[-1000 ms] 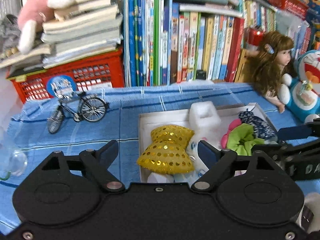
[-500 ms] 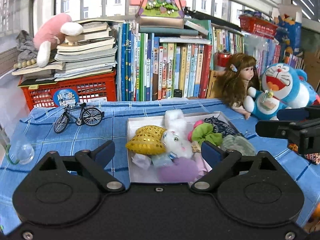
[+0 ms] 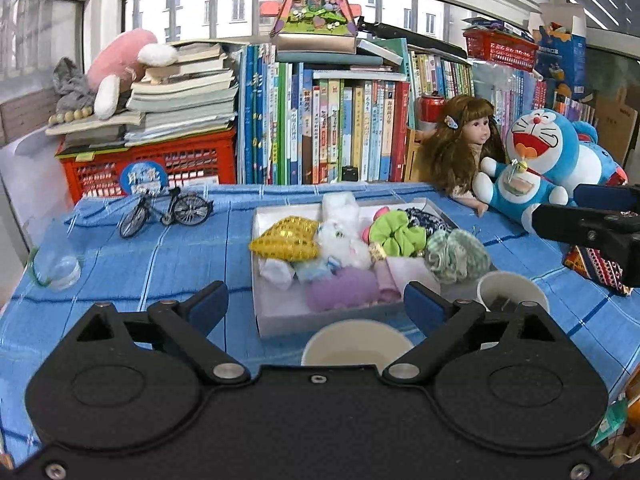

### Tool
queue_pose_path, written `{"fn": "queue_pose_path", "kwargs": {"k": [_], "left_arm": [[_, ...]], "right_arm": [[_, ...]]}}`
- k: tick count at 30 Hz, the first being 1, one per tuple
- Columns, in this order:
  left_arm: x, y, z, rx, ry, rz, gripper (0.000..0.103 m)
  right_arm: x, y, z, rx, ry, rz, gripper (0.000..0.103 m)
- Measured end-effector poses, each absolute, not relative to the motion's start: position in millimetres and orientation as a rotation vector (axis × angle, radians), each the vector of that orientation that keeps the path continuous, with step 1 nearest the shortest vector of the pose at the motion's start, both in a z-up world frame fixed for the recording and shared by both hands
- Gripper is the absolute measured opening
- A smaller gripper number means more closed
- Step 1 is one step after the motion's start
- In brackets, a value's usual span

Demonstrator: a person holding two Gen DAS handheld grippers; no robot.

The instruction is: Organize soft objects

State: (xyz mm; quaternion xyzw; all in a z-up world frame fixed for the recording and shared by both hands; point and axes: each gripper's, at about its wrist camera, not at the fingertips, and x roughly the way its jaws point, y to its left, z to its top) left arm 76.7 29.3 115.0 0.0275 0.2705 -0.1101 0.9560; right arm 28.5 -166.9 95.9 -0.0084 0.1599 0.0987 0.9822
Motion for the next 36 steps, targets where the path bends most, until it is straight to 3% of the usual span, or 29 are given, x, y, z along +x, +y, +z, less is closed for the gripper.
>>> {"fn": "queue_pose_path", "kwargs": {"k": [20, 36], "left_arm": [[5.7, 35.8, 75.9, 0.046, 0.474, -0.185, 0.099], [2.4, 40.0, 21.4, -0.007, 0.573, -0.099, 0.099]], "right_arm": [[-28.8, -169.4, 37.0, -0.017, 0.238, 0.137, 0.103], [-29.6, -168.4, -13.3, -0.021, 0.320, 0.071, 0.103]]}}
